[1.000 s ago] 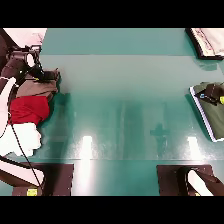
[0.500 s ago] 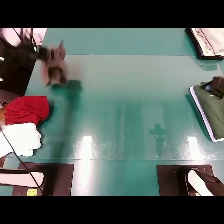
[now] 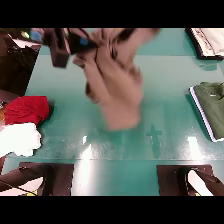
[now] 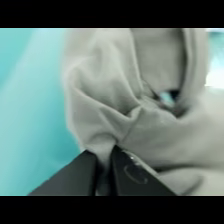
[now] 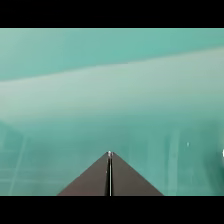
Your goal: Fold the shirts.
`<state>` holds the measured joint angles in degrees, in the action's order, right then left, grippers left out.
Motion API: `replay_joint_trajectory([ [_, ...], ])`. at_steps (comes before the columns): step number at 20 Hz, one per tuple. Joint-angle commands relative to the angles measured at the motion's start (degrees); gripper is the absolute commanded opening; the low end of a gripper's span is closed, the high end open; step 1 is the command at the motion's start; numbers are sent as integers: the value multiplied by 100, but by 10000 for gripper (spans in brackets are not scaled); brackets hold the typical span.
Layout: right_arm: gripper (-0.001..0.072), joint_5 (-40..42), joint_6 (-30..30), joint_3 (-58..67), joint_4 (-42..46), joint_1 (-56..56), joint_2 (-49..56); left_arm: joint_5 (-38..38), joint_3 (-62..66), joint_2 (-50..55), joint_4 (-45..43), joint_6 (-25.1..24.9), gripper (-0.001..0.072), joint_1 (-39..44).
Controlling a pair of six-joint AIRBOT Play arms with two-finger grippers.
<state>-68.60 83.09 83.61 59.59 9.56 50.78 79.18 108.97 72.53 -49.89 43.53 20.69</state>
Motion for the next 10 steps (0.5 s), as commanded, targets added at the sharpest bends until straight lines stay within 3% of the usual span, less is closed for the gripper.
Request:
replay_joint_trajectory([
  [1,19,-146,2,214,4,-4,-2,-170,-994,52,-708,-153,29,219],
  [2,19,-234,2,214,4,-4,0,-525,-1471,138,-1045,96,32,219],
  [3,19,-310,2,214,4,-4,2,-850,-1845,245,-1394,428,236,219],
  [4,19,-348,2,203,7,-4,2,-1099,-2118,380,-1729,857,550,203],
  [5,19,-350,2,175,4,-4,0,-1193,-2260,533,-1991,1252,643,151],
  [8,19,-372,2,44,4,-4,-2,-1084,-2267,632,-2271,2157,643,-260],
  [10,19,-365,2,-76,0,-4,0,-621,-2273,476,-2107,2592,642,-675],
])
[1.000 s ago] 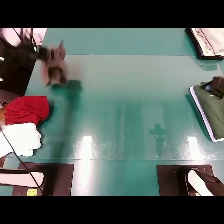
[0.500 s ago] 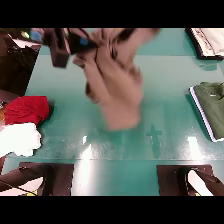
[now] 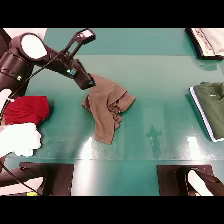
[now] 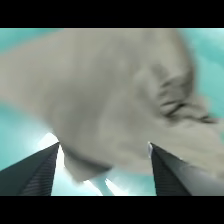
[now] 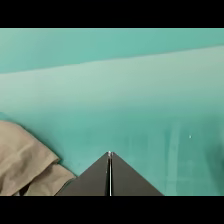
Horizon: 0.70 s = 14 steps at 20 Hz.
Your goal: Fold the shirts.
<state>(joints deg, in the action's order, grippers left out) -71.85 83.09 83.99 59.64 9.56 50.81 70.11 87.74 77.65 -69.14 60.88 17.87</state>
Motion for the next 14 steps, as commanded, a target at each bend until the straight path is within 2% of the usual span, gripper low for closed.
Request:
replay_joint_trajectory([
  [1,19,-35,2,-170,0,-4,-4,649,-197,-103,57,1012,642,-590],
  [3,19,-33,0,-280,0,-4,-4,837,-756,-339,656,1078,642,-752],
  [5,19,-11,2,-382,-7,-4,0,546,-1818,-643,1178,1091,642,-680],
  [9,19,44,0,-621,-7,-4,-4,-466,-4070,-1040,2046,1086,642,-114],
  [14,19,114,0,-678,-4,-4,22,-1781,-5292,-1038,2533,1088,642,896],
])
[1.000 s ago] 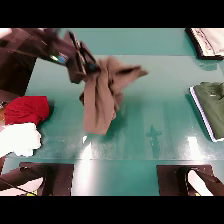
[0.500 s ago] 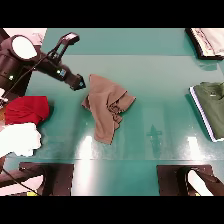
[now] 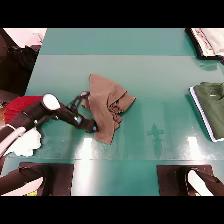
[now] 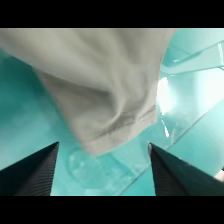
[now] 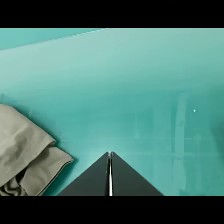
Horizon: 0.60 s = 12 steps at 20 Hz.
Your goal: Fold the shirts.
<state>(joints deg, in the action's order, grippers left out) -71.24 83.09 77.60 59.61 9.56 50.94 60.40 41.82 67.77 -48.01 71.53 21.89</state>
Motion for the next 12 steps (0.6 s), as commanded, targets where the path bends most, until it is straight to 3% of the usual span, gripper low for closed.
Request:
replay_joint_trajectory([
  [1,19,70,2,-39,-2,-4,9,-999,-758,-50,437,26,642,669],
  [6,19,57,0,-39,-2,-4,9,-1635,-804,-52,487,407,640,1062],
  [7,19,55,0,-39,-2,-4,9,-1646,-802,-52,490,505,529,1062],
  [10,19,55,2,-39,-2,-4,9,-1574,-743,-66,417,590,34,1045],
  [12,19,48,2,-39,-13,-9,11,-1152,-411,-157,146,772,27,863],
])
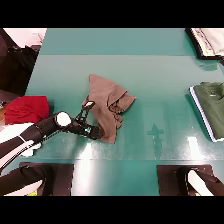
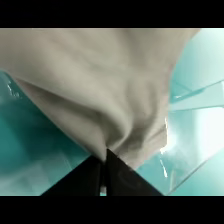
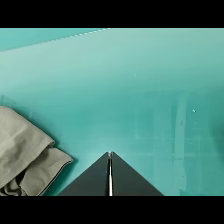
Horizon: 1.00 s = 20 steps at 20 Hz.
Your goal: Fold the shirts.
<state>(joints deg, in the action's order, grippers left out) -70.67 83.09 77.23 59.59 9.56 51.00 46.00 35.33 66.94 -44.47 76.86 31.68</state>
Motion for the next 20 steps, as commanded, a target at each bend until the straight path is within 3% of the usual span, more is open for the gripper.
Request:
replay_joint_trajectory([
  [1,19,-48,2,-4,-11,-22,9,588,487,-195,-396,278,27,-295],
  [6,24,-710,0,-9,-7,-772,680,1915,2393,-1294,-1384,376,27,-1676],
  [7,140,-789,2,-9,-7,-1049,997,2061,2778,-1460,-1523,378,27,-1923],
  [8,335,-785,0,-7,-7,-1335,1329,2162,3095,-1558,-1631,376,27,-2105],
  [9,442,-741,0,-7,-7,-1655,1720,2273,3397,-1641,-1762,376,27,-2243],
  [14,461,-262,0,-4,-68,-2848,3687,2616,4026,-1652,-2422,378,27,-2328],
  [20,461,-7,-420,-2,-1596,-3195,5169,2918,4017,-1652,-2511,417,28,-2328],
])
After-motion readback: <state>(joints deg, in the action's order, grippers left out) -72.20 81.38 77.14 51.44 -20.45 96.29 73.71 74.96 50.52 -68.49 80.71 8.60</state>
